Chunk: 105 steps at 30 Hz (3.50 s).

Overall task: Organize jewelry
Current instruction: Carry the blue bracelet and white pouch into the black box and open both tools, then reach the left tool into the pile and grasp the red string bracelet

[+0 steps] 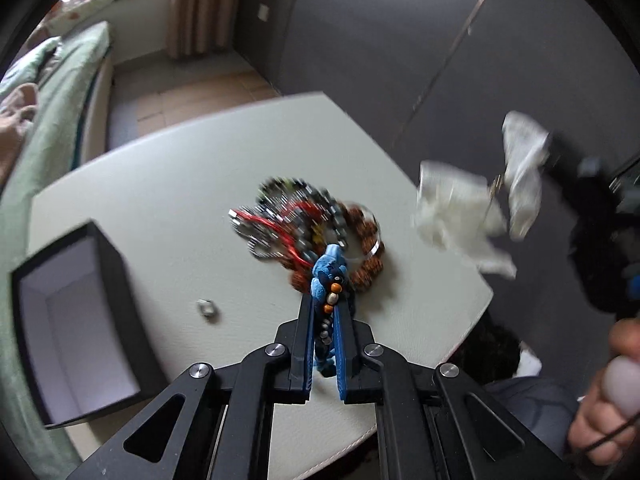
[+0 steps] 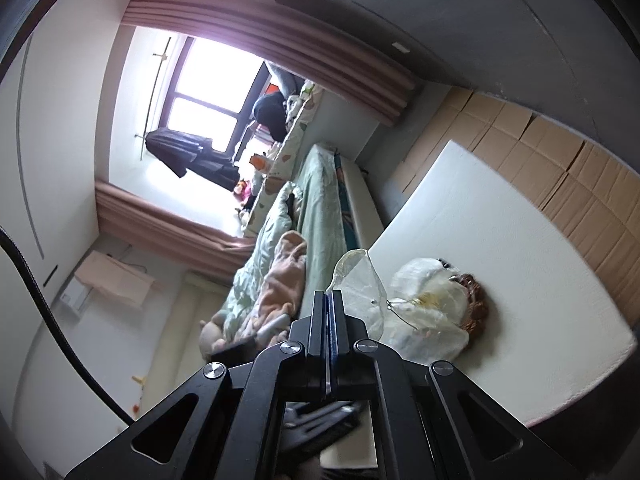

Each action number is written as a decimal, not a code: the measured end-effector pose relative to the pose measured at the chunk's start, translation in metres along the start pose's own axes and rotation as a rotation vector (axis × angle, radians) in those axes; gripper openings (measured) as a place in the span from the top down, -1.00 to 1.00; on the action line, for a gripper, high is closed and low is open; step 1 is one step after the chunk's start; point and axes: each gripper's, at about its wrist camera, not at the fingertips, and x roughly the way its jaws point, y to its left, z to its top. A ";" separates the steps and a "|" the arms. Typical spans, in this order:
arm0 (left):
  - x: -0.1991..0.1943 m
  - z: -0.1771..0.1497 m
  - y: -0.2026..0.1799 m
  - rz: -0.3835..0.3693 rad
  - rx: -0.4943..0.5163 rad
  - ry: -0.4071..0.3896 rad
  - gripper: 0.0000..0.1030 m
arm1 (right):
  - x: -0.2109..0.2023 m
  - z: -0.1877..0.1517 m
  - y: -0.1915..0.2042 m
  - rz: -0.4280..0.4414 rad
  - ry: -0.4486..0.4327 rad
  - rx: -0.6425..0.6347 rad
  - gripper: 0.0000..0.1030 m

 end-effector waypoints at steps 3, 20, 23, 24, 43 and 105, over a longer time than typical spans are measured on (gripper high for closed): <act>-0.022 -0.003 0.013 0.001 -0.039 -0.044 0.83 | 0.008 -0.006 0.008 0.012 0.017 -0.023 0.95; -0.097 -0.013 0.073 0.059 -0.168 -0.226 0.83 | 0.065 -0.042 0.043 0.005 0.115 -0.105 0.95; -0.102 -0.013 0.085 0.076 -0.195 -0.240 0.83 | 0.075 -0.047 0.049 0.008 0.133 -0.121 0.95; -0.103 -0.013 0.090 0.092 -0.205 -0.246 0.83 | 0.078 -0.049 0.051 0.011 0.137 -0.126 0.95; -0.138 -0.015 0.154 0.149 -0.455 -0.342 -0.63 | 0.166 -0.069 0.092 -0.057 0.317 -0.331 0.95; -0.050 0.031 0.032 0.061 -0.111 -0.052 -0.24 | 0.006 0.007 0.010 -0.581 0.174 -0.350 -0.90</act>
